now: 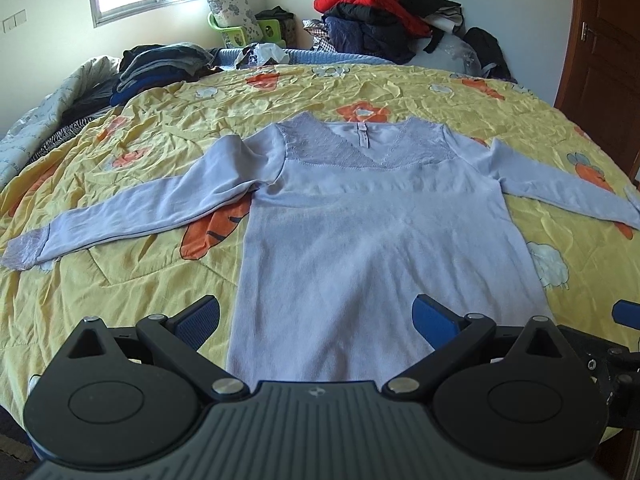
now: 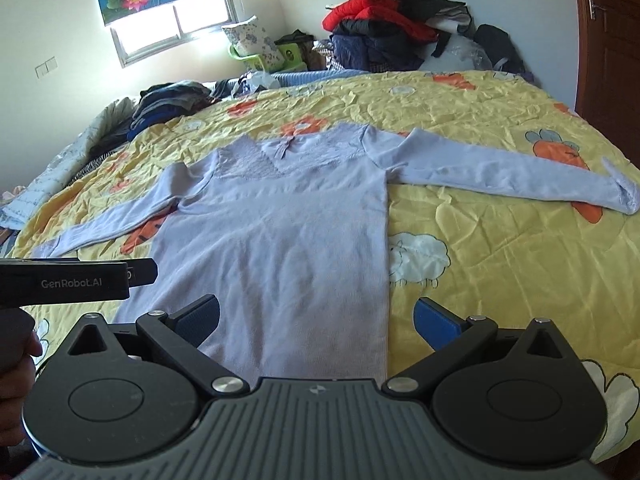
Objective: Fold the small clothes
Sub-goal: 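Move the right tool toward the cuff of the lavender blouse sleeve, then grasp the sleeve cuff with the right gripper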
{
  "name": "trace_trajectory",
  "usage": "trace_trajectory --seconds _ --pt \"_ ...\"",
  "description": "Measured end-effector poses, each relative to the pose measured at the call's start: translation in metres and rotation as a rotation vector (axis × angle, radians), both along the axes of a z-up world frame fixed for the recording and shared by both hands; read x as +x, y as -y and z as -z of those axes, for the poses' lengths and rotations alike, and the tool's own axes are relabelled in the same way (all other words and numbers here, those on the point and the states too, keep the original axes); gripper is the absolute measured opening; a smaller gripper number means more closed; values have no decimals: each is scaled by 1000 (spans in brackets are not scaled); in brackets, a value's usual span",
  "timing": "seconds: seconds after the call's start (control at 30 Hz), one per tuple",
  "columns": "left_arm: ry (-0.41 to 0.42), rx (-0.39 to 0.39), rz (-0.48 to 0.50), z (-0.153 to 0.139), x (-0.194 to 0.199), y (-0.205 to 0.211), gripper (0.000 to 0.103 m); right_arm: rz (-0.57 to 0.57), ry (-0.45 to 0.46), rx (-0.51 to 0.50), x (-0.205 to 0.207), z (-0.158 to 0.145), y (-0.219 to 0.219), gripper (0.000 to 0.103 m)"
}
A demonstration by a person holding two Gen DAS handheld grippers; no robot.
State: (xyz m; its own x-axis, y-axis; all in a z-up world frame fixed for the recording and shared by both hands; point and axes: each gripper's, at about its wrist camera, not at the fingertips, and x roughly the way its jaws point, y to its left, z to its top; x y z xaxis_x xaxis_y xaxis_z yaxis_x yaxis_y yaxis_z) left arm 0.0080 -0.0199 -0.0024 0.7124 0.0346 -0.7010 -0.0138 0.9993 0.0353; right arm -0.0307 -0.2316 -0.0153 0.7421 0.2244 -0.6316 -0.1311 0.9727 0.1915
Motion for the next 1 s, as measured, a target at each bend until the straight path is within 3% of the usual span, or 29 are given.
trace_trajectory --seconds 0.4,0.63,0.8,1.0 --pt "-24 -15 -23 6 3 -3 103 26 103 3 3 1 26 103" --pt "-27 3 -11 8 7 3 103 -47 52 28 11 8 23 97" --pt "-26 7 -4 10 11 6 103 -18 29 55 15 9 31 94" --pt "-26 24 25 13 13 13 103 84 74 -25 23 14 59 90"
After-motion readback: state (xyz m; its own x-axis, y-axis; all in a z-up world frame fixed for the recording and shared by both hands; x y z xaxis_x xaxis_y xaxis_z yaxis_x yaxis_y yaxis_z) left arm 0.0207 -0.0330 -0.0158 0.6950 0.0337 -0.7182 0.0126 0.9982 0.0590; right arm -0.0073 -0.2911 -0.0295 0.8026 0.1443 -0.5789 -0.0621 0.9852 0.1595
